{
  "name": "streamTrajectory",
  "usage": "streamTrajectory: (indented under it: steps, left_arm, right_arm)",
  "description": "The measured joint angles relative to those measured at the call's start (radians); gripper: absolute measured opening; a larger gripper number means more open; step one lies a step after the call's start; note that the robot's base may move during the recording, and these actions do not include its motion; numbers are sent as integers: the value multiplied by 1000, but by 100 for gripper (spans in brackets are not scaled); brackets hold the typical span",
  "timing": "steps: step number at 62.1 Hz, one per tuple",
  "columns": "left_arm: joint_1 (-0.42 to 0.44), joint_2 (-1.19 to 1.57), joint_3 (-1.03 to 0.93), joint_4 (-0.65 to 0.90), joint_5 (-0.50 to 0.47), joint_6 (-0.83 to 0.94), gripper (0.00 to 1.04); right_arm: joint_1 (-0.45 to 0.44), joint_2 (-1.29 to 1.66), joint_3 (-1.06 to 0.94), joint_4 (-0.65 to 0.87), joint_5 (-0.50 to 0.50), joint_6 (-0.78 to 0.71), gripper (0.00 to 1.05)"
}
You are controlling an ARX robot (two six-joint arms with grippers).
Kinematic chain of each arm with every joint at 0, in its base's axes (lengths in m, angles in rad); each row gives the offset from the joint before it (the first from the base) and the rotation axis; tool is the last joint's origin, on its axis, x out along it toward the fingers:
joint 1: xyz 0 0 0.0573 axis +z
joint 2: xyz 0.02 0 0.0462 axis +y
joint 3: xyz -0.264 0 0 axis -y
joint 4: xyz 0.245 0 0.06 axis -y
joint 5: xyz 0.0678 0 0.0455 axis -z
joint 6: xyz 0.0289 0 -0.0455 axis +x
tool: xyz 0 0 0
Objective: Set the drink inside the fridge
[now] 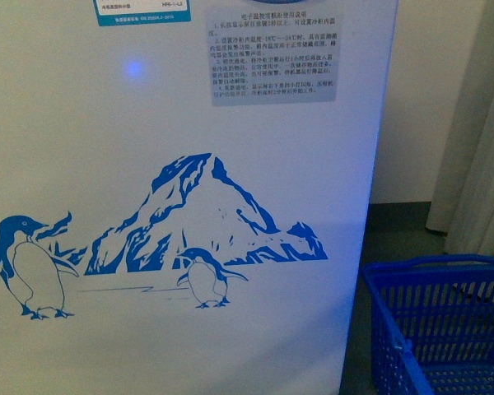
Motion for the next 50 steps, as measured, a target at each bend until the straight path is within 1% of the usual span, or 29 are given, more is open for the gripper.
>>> streamTrajectory:
  steps: [23,38,41,44,50]
  left_arm:
    - [0,0,0,0,0,0,97]
    - [0,0,0,0,0,0,97]
    - [0,0,0,0,0,0,97]
    - [0,0,0,0,0,0,97]
    - [0,0,0,0,0,0,97]
  right_arm:
    - [11,70,45,-9,9,1,96]
    - [10,76,46,-7,16,-1,67]
    - [10,75,42,1,23,1,57]
    - [8,66,33,10,23,7,50]
    - [8,46,11,24,21,18,43]
